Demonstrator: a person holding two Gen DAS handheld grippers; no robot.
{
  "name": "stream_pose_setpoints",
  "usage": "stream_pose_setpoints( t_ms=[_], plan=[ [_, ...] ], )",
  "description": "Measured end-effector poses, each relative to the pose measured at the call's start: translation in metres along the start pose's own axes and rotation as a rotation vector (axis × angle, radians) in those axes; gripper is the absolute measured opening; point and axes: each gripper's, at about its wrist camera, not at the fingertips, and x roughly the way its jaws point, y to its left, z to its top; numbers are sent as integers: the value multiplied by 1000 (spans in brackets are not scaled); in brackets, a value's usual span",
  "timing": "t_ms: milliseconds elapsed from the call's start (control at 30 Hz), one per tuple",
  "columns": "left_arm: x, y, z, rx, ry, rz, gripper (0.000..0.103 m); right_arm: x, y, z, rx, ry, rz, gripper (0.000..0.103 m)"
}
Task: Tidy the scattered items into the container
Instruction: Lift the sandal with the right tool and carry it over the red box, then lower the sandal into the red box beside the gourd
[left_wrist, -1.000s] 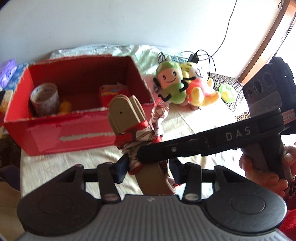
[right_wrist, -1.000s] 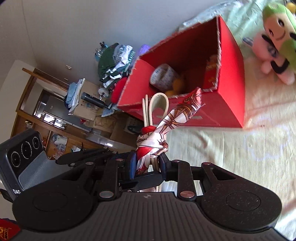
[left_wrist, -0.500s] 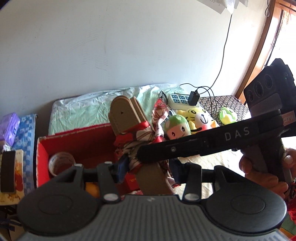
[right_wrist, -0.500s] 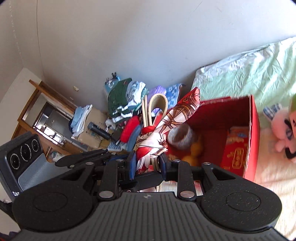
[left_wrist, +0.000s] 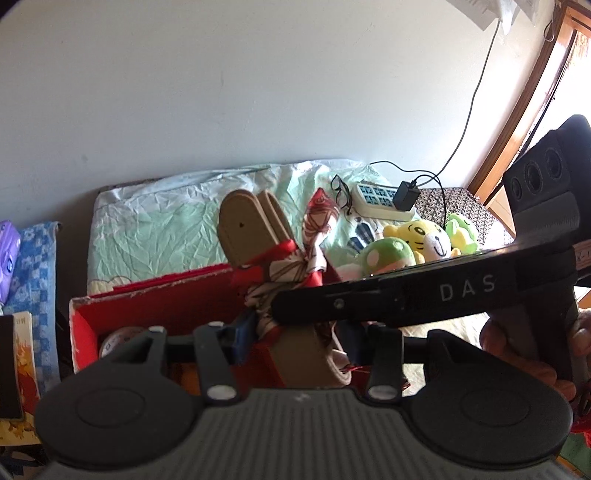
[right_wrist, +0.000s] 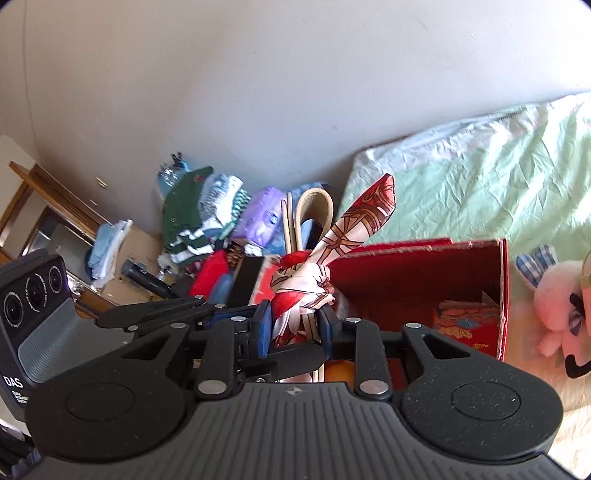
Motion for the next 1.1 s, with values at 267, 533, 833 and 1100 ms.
stream_pose_setpoints(
  t_ms=[267, 533, 833, 1100],
  plan=[
    [39, 26, -25, -38, 99, -20, 46, 40, -16, -13, 35, 84, -73, 29],
    [75, 42, -41, -68, 186, -15, 46, 73, -30, -19, 8, 186, -122, 29],
    [109, 55, -47, -85, 281, 29, 46, 104, -45, -21, 37, 261, -150, 29],
    [128, 48, -51, -51, 372, 52, 46, 117, -61, -33, 97, 303, -171, 29]
  ],
)
